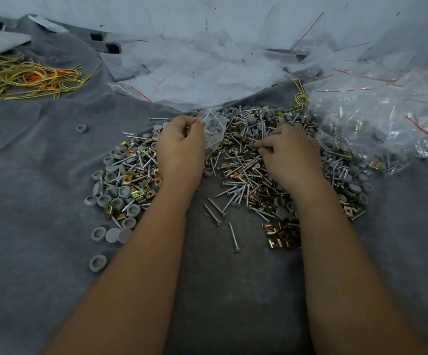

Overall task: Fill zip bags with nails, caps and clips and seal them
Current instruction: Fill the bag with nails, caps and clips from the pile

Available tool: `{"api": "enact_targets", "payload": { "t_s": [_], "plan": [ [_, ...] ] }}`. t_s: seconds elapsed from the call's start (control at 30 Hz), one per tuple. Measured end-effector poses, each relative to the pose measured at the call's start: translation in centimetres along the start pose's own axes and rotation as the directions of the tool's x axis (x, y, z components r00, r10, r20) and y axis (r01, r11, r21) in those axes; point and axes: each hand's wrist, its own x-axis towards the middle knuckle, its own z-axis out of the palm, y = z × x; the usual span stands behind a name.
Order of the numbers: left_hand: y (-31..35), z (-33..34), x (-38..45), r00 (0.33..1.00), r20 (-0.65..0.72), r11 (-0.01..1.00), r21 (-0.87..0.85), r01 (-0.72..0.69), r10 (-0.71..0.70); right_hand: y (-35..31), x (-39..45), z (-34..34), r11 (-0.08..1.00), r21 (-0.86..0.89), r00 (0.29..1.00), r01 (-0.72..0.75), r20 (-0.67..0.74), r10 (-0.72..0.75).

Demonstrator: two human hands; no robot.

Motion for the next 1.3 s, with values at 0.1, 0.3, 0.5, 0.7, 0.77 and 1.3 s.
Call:
{"api": "enact_targets", "payload": {
  "t_s": [0.1,0.3,0.5,0.7,0.77,1.3],
  "plan": [
    [-0.1,0.1,0.0,1.0,0.004,1.0,-0.004,-0.001,0.001,-0.2,0.0,-0.2,0.999,0.051,1.0,-0.001,0.024,0.0],
    [-0.2,0.2,0.0,1.0,0.001,1.0,-0.004,0.003,-0.003,-0.8,0.0,-0.5,0.999,0.052,0.998,0.003,0.069,-0.007],
    [0.0,0.2,-0.2,1.0,-0.003,1.0,-0.012,-0.005,0.005,-2.2,-0.1,0.1,1.0,-0.017,1.0,-0.01,-0.015,0.01],
    [0.1,0.0,-0.2,1.0,0.005,1.0,-0.008,-0.017,0.017,-2.6,-0.3,0.1,0.956,0.291,0.989,0.039,-0.149,0.005],
    [0.1,0.0,-0.3,0.999,0.011,0.999,0.006,-0.033,0.032,-2.8,-0.4,-0.2,0.837,0.545,0.986,0.053,-0.159,0.041],
    [0.4,0.0,-1.1,0.98,0.096,0.977,0.103,-0.185,0.175,-3.6,-0.7,-1.3,0.376,0.91,0.981,0.175,-0.194,0.012]
  ]
}}
